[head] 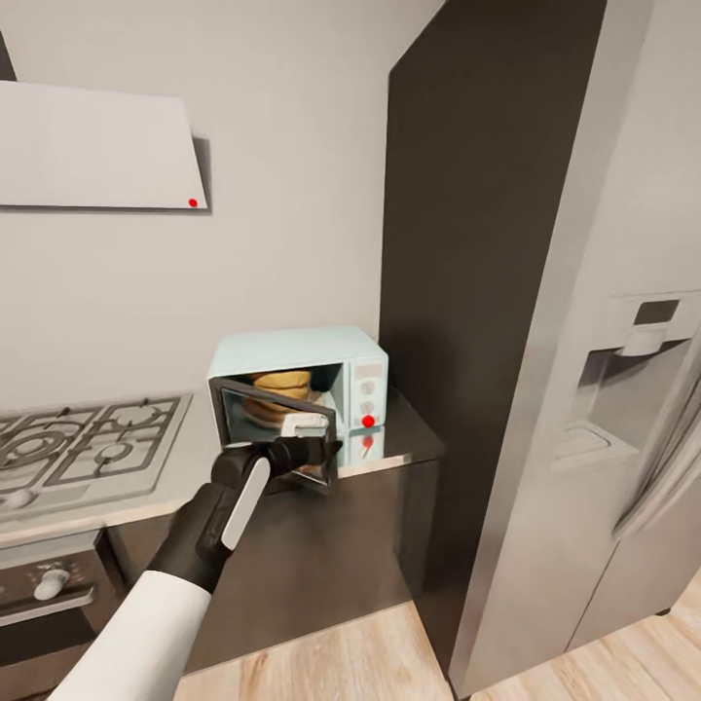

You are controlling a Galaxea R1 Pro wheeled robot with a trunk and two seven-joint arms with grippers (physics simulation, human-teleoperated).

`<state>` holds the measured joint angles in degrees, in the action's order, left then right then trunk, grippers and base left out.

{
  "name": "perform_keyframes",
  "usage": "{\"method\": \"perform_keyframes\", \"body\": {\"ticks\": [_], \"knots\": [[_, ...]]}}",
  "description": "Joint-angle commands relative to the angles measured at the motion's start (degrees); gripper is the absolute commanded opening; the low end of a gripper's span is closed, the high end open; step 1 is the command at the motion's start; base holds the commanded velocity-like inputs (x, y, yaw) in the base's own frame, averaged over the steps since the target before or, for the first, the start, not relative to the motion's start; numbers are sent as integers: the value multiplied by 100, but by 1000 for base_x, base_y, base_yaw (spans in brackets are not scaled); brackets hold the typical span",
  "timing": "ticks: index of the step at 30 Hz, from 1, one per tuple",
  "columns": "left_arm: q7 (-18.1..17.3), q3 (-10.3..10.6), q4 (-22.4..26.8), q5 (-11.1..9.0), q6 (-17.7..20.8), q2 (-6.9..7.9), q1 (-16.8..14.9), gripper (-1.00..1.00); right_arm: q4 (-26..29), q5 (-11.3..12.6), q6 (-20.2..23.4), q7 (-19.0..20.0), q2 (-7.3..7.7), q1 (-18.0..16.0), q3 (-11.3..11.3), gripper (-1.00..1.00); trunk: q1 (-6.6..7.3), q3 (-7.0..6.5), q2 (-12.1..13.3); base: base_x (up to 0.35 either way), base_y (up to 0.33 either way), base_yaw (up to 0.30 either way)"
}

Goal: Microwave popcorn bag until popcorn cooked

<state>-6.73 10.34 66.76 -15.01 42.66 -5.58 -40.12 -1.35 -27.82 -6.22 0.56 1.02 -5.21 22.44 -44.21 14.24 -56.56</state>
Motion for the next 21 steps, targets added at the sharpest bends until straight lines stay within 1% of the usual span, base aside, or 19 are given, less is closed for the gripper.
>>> {"method": "perform_keyframes", "body": {"ticks": [1, 2, 5, 7, 15, 21], "knots": [[-8, -6, -1, 6, 30, -3, -4, 100, -14, -42, -29, 6, 4, -6, 49, 100, -2, 8, -5, 147, -92, 0], [70, -6, -3, 4, 28, -10, -4, 100, -14, -42, -29, 6, 4, -6, 48, 100, -2, 8, -5, 142, -90, 0], [470, -6, 2, -26, 24, -39, -4, 100, -14, -43, -29, 6, 3, -6, 49, 100, -2, 8, -5, 71, -45, 0], [588, -6, 3, -34, 24, -41, -4, 100, -14, -42, -29, 6, 5, -6, 50, 100, -2, 8, -5, 14, -9, 0], [638, -6, 4, -20, 23, -39, -4, 100, -14, -40, -29, 6, 4, -6, 48, 100, -2, 8, -5, 2, -1, 0], [638, -6, 4, -19, 20, -40, -4, 100, -14, -39, -29, 6, 4, -6, 49, 100, -2, 8, -5, 148, 0, 0]]}}
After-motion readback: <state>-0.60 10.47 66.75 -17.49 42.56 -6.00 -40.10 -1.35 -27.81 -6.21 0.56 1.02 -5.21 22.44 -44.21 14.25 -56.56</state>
